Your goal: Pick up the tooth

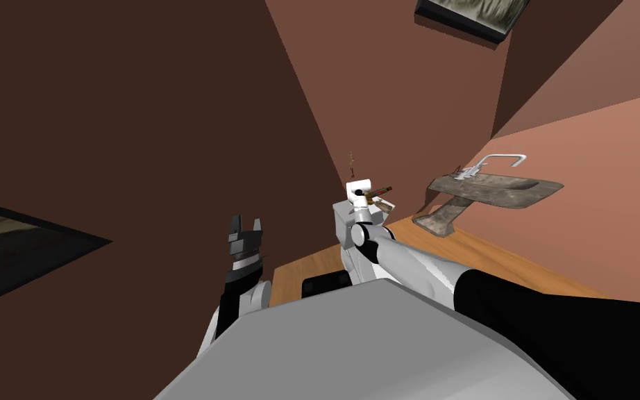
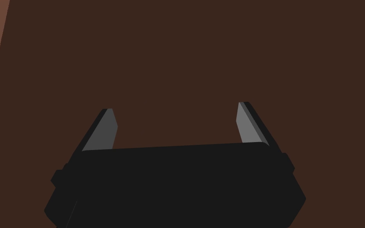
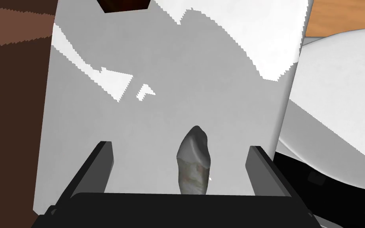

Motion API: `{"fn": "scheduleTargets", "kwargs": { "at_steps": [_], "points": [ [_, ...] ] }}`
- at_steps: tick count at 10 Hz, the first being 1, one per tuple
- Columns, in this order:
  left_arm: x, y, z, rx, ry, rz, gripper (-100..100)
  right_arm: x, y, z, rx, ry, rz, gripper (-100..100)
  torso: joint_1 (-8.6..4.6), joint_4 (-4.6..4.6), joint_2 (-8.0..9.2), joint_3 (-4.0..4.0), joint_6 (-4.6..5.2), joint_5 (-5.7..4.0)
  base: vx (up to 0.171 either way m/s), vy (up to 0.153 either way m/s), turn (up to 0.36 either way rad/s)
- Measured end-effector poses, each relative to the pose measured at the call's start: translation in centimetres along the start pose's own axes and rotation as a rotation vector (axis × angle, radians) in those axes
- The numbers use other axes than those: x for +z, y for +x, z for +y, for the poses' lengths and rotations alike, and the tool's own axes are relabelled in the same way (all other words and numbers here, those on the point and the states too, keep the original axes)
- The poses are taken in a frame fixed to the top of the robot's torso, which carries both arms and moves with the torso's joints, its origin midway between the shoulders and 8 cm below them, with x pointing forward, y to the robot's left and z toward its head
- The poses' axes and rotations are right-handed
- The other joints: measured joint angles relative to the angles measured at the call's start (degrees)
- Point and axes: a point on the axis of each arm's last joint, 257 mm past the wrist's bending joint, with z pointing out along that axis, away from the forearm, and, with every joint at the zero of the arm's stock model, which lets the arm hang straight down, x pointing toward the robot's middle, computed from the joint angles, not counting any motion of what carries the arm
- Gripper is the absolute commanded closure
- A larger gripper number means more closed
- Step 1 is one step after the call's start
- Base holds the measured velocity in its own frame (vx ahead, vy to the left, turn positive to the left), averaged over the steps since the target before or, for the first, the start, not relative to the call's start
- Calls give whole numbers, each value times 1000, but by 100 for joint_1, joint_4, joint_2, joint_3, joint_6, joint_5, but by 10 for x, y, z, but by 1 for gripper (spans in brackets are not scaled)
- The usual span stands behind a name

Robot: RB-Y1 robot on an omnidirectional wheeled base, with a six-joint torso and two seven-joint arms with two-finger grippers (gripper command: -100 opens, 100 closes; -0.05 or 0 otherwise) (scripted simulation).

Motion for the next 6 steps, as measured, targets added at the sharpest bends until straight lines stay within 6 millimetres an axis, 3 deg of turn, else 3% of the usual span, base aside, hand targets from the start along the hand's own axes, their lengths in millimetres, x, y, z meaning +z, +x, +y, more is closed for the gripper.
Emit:
{"fn": "scheduleTargets", "kwargs": {
  "at_steps": [3, 4, 5, 6],
  "points": [
    [0, 0, 0, 0, 0, 0, 0, -3, -47, 8, -38, -40, -104, -100, 0, -1, -1, -1, 2, -1, -7, -2, 8],
    [0, 0, 0, 0, 0, 0, 0, -3, -49, 9, -39, -43, -107, 0, -2, -1, -3, -2, 3, -1, 0, 0, 0],
    [0, 0, 0, 0, 0, 0, 0, -3, -49, 9, -39, -43, -107, -100, -2, -1, -5, -3, 3, -1, 136, 147, -363],
    [0, 0, 0, 0, 0, 0, 0, 8, -33, 17, -77, -71, -50, -100, 38, -9, -43, -23, 11, 6, 212, 171, -418]
  ]
}}
